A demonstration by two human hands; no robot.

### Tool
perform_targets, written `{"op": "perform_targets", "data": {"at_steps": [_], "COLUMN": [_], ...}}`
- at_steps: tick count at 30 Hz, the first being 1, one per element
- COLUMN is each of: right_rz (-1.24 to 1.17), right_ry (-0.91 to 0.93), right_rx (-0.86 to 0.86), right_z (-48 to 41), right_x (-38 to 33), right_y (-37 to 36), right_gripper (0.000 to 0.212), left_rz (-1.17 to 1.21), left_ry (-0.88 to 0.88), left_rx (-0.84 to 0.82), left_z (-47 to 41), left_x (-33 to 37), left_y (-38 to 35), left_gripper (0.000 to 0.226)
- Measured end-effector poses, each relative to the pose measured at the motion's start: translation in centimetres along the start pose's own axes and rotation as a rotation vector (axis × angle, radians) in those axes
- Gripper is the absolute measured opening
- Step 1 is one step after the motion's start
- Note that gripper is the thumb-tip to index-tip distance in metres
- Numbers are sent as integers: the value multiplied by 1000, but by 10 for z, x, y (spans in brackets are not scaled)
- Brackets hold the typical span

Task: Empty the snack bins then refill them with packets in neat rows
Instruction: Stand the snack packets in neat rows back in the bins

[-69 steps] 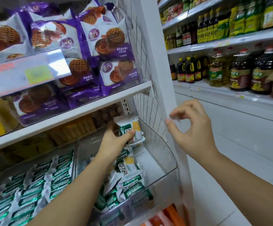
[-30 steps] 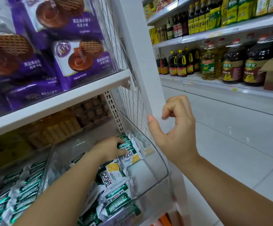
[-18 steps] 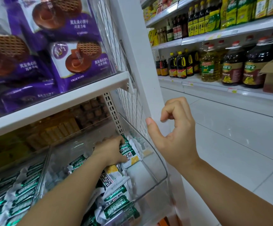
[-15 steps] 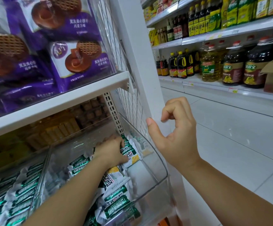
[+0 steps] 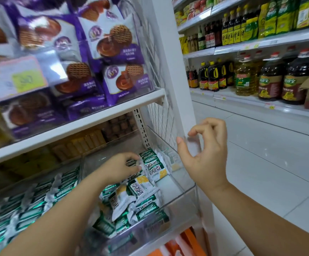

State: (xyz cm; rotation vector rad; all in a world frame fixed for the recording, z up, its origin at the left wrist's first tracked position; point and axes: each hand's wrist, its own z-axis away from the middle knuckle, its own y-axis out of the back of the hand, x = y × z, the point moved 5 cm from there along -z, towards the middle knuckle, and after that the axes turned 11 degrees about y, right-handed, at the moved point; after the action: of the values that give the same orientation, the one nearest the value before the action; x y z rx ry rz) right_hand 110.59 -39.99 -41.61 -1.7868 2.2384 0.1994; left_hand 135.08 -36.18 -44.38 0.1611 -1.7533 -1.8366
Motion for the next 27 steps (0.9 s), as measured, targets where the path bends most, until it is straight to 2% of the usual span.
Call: {"op": "perform_targets", "data": {"at_steps": [3, 5, 6, 9, 11, 17, 22, 24, 27], "right_rz": [-62, -165, -185, -126, -88, -79, -156, -181, -207], "right_ry": [133, 200, 165, -135, -210, -246, -316, -369, -366], "right_rx": [-97, -337, -508, -1058, -1234, -1372, -1482, -1453, -1347], "right_z": [4, 14, 22, 62, 80, 91, 96, 94, 82], "right_x": [-32, -51, -56, -46, -41, -35, -25, -21, -17], "right_y": [-4, -20, -31, -64, -76, -103, -112, -110, -104], "right_gripper": [11, 5, 6, 21, 39, 64, 86, 87, 76], "left_rz": [-34, -95, -137, -235, -256, -365, -494, -494, -412], "left_ry": [20, 30, 37, 48, 33, 21, 101, 134, 157], "left_rx": [-1, 10, 13, 0, 3, -61, -149, -188, -182], "left_z": [35, 56, 64, 79, 83, 79, 63, 57, 52], "left_x": [-21, -33, -37, -43, -41, -37, -36, -35, -33], "left_y": [10, 15, 17, 17, 19, 18, 3, -2, 0], "left_gripper": [41, 41, 41, 44, 44, 43, 66, 78, 87]}}
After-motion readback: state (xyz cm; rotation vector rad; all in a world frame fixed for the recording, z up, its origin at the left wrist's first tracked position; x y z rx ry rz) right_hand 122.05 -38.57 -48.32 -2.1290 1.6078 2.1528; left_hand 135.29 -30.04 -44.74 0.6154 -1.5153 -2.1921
